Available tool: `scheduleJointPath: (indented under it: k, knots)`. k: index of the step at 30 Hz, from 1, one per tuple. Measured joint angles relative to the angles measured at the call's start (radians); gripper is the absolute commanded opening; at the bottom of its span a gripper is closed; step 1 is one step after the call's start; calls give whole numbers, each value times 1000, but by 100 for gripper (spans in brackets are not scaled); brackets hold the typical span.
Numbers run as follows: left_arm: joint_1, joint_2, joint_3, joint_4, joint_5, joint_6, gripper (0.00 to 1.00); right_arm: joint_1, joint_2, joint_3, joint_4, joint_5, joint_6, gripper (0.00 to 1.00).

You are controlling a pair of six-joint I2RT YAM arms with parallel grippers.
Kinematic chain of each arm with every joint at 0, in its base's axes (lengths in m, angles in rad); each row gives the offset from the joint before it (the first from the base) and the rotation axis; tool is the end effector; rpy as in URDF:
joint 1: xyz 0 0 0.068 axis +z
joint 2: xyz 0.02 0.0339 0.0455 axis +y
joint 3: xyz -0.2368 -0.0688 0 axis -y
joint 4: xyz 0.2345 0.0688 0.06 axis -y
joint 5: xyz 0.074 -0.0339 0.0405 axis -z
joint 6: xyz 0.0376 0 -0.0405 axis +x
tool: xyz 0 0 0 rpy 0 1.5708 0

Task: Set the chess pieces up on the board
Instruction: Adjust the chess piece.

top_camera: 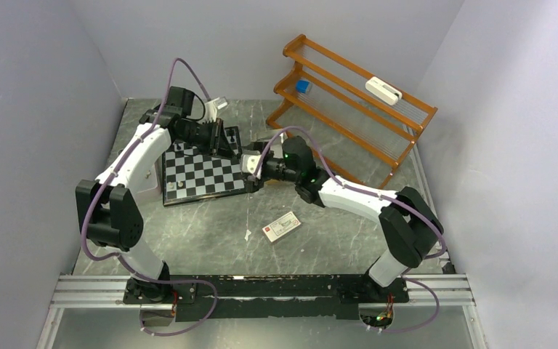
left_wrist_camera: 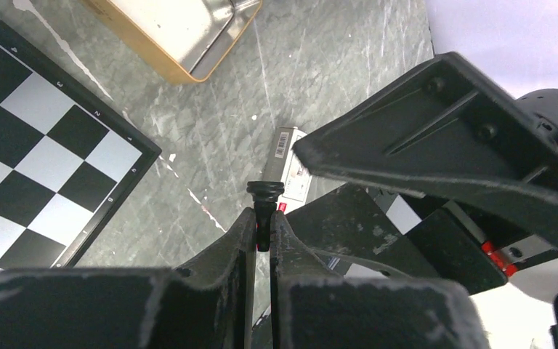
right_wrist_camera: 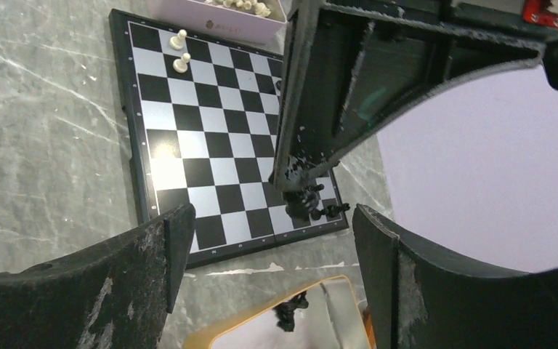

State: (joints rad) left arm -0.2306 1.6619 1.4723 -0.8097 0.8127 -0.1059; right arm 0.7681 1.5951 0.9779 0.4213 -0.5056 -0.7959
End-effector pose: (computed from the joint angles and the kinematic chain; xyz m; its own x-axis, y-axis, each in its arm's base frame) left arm 0.3220 -0.1036 0.2801 -0.8713 0.1299 -0.4733 0.4499 0.5966 -0.6645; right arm 0.2438 0.2608 0.2426 0.5805 -0.3084 -0.7536 -0.7644 0.1127 -0.6349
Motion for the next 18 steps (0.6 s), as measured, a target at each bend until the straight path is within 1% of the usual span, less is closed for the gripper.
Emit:
scheduleJointPath:
  k: [8, 13, 18]
  knots:
    - [-4, 0, 0, 1, 6, 5, 10, 32, 24, 19, -4, 35, -102, 60]
    - [-4, 0, 0, 3, 13, 5, 9, 39, 29, 19, -8, 53, -127, 51]
    - [-4, 2, 0, 3, 11, 4, 10, 45, 40, 23, -6, 80, -146, 45]
